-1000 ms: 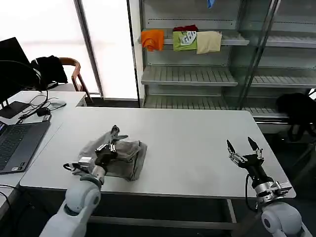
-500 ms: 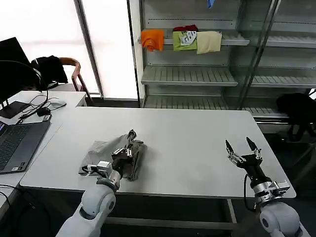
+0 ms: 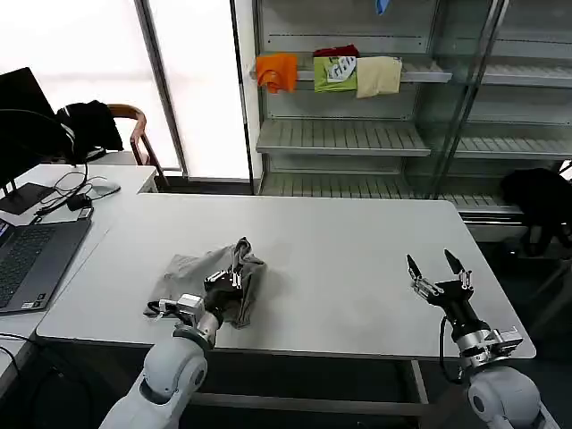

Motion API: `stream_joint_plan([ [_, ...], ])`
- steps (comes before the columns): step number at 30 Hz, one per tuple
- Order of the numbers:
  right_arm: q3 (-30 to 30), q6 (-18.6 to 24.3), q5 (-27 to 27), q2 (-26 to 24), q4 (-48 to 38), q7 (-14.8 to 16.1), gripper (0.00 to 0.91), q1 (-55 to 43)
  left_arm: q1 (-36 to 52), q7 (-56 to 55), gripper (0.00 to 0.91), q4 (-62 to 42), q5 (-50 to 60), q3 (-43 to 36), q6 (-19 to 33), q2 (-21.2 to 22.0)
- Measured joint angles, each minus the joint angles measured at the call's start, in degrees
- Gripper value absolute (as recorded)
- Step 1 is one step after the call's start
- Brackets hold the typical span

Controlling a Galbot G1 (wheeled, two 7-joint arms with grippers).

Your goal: Fold and organize the clothes.

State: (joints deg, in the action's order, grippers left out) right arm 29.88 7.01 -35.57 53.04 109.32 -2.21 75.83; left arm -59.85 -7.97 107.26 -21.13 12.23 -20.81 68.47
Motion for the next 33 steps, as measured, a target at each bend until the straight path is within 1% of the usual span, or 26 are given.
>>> stream_joint_plan([
  [10, -0.4, 0.1, 0.3, 0.2, -0.3, 0.1, 0.907, -0.2, 0.9, -1.2, 0.907, -0.9, 5.3, -2.4, -0.7, -0.4],
  [16, -1.3, -0.1, 0.8, 0.7, -0.4, 0.0, 0.907, -0.8, 1.6, -3.3, 0.907, 2.2, 6.7, -4.1, -1.8, -1.1],
  [22, -1.5, -0.3, 0.9, 0.8, -0.3, -0.1, 0.907, -1.0, 1.2, -5.7, 0.907, 6.7, 5.7, -4.0, -2.1, -1.8],
  [26, -1.1, -0.2, 0.8, 0.5, -0.2, 0.0, 0.907, -0.7, 0.3, -6.4, 0.907, 8.2, 4.7, -1.7, -2.1, -2.9],
  [33, -0.4, -0.4, 0.0, -0.4, -0.1, 0.0, 0.907, -0.6, -3.1, -3.4, 0.907, 6.6, 0.8, 8.2, -3.5, -7.1],
])
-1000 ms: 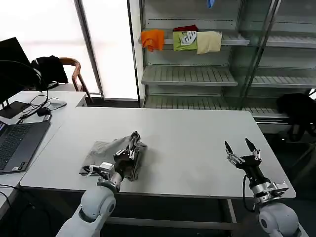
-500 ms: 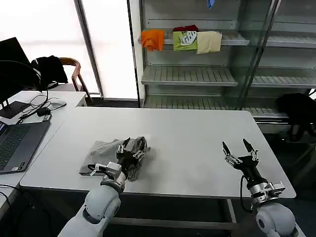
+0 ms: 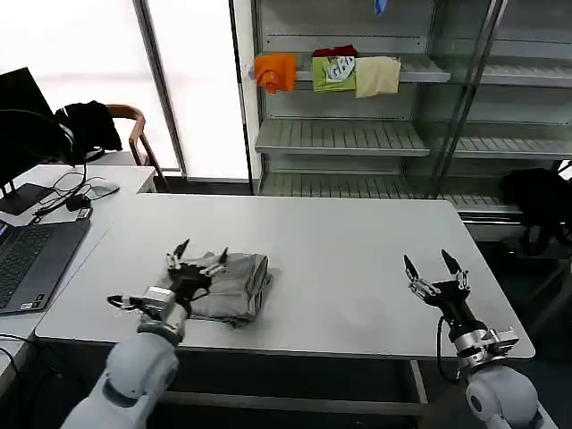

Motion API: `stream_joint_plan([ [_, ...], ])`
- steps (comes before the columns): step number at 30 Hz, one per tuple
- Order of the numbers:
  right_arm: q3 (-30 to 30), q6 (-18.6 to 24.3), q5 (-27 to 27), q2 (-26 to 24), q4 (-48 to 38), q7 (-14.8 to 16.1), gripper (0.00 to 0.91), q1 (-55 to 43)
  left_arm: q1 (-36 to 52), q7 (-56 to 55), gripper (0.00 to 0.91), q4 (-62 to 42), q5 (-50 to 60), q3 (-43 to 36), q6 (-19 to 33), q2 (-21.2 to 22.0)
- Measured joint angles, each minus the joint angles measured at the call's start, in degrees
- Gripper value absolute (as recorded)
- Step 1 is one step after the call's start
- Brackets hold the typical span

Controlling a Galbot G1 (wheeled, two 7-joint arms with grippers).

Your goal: Fold and organize the clothes.

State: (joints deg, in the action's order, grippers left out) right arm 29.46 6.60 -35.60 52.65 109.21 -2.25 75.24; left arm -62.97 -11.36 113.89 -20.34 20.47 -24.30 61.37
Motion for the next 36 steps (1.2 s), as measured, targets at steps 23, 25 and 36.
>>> stream_joint_plan([
  [23, 1.2, -2.2, -3.3, -0.3, 1.3, -0.4, 0.907, 0.9, 0.6, 7.0, 0.907, -15.1, -16.4, 9.8, -1.8, 0.3],
  [25, 1.1, -2.3, -3.3, -0.2, 1.3, -0.5, 0.907, 0.7, 1.1, 7.5, 0.907, -16.0, -17.4, 10.0, -1.5, 0.6],
  [36, 1.0, -2.4, -3.4, -0.4, 1.0, -0.5, 0.907, 0.5, 1.5, 9.5, 0.01, -19.3, -19.5, 9.5, -0.3, 2.4],
])
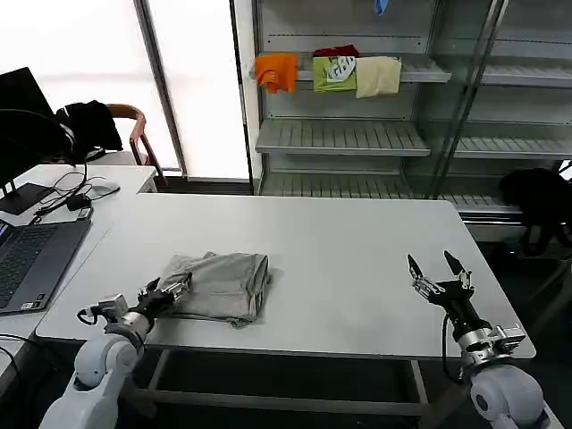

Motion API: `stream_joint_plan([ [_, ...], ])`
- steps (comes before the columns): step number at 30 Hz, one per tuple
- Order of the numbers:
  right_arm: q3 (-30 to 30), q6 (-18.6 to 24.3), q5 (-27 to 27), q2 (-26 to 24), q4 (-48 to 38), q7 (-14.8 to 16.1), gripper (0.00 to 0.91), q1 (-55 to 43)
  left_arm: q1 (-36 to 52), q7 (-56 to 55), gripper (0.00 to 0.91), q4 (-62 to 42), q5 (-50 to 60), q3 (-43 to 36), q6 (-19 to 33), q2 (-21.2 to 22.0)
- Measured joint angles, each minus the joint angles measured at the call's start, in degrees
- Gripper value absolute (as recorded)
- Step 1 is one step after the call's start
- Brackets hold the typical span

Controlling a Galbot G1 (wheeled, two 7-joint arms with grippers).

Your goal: Fold and organize the clothes.

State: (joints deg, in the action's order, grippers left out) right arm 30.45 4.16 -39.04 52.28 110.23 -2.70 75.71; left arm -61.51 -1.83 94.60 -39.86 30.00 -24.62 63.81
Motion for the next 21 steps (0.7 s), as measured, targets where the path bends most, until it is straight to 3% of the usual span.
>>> stream_joint_plan([
  [21, -1.3, -0.1, 0.0, 0.4, -0.3, -0.1, 0.907, -1.1, -1.4, 3.2, 0.0, 0.4, 1.8, 0.2, 5.1, -1.1],
])
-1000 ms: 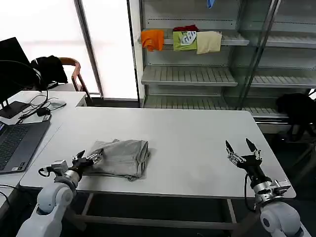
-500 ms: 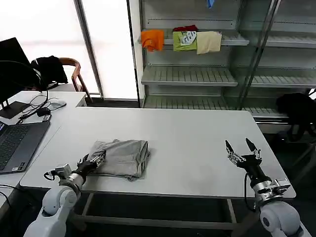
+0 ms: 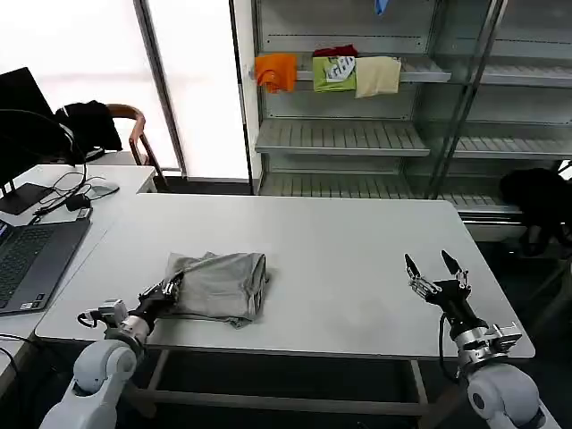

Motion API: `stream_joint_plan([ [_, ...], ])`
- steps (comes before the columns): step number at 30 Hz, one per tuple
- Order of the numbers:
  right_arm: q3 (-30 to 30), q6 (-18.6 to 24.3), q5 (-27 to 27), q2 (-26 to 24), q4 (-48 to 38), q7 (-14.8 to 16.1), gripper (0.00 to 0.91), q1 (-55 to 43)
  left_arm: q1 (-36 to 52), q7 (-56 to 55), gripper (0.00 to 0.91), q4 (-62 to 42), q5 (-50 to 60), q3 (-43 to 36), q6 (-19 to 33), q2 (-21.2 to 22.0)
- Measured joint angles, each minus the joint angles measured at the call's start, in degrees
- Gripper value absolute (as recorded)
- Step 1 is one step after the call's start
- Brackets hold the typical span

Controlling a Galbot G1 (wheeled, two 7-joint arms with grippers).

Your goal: Fold and organize the clothes.

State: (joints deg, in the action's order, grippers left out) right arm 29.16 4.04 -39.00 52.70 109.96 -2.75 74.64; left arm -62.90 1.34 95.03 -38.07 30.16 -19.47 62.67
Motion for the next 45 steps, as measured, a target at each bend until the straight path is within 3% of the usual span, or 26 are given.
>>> stream_joint_plan([
  [10, -0.8, 0.0, -0.1, 0.1, -0.3, 0.0, 0.907, -1.1, -0.3, 0.1, 0.0, 2.1, -1.6, 3.1, 1.3, -5.5],
  [20, -1.5, 0.1, -0.1, 0.3, -0.6, 0.0, 0.907, -1.8, 2.9, 2.0, 0.0, 2.5, -4.3, 10.1, 0.5, -18.9],
  [24, -1.5, 0.1, -0.1, 0.3, -0.4, 0.0, 0.907, -1.6, 4.5, 3.6, 0.0, 4.7, -4.0, 10.7, -0.4, -22.4],
  [29, -0.7, 0.3, -0.1, 0.1, 0.2, 0.1, 0.907, -0.7, 4.4, 7.0, 0.0, 4.4, 2.4, 5.8, 1.2, -22.2],
  [34, -0.2, 0.3, -0.1, 0.0, 0.3, 0.1, 0.907, -0.3, 4.2, 9.3, 0.02, -0.1, 12.5, -2.5, 6.8, -17.1],
  [35, -0.2, 0.2, 0.0, 0.0, 0.3, 0.1, 0.907, -0.3, 4.3, 9.4, 0.06, -0.6, 13.9, -4.0, 7.7, -15.9],
  [36, -0.3, 0.2, 0.1, 0.2, 0.3, 0.1, 0.907, -0.3, 4.5, 9.6, 0.333, -1.0, 15.4, -5.6, 8.6, -14.8],
  [37, -0.4, 0.2, 0.2, 0.3, 0.3, 0.1, 0.907, -0.4, 4.7, 9.6, 0.534, -1.2, 16.5, -7.0, 9.2, -13.8],
  [38, -0.4, 0.1, 0.2, 0.3, 0.3, 0.1, 0.907, -0.4, 5.0, 9.5, 0.907, -1.4, 17.5, -8.3, 9.7, -13.0],
  [45, -1.0, 0.2, 0.4, 0.6, -0.2, 0.1, 0.907, -0.5, 8.1, 6.6, 0.907, -2.1, 22.0, -16.2, 10.7, -9.5],
])
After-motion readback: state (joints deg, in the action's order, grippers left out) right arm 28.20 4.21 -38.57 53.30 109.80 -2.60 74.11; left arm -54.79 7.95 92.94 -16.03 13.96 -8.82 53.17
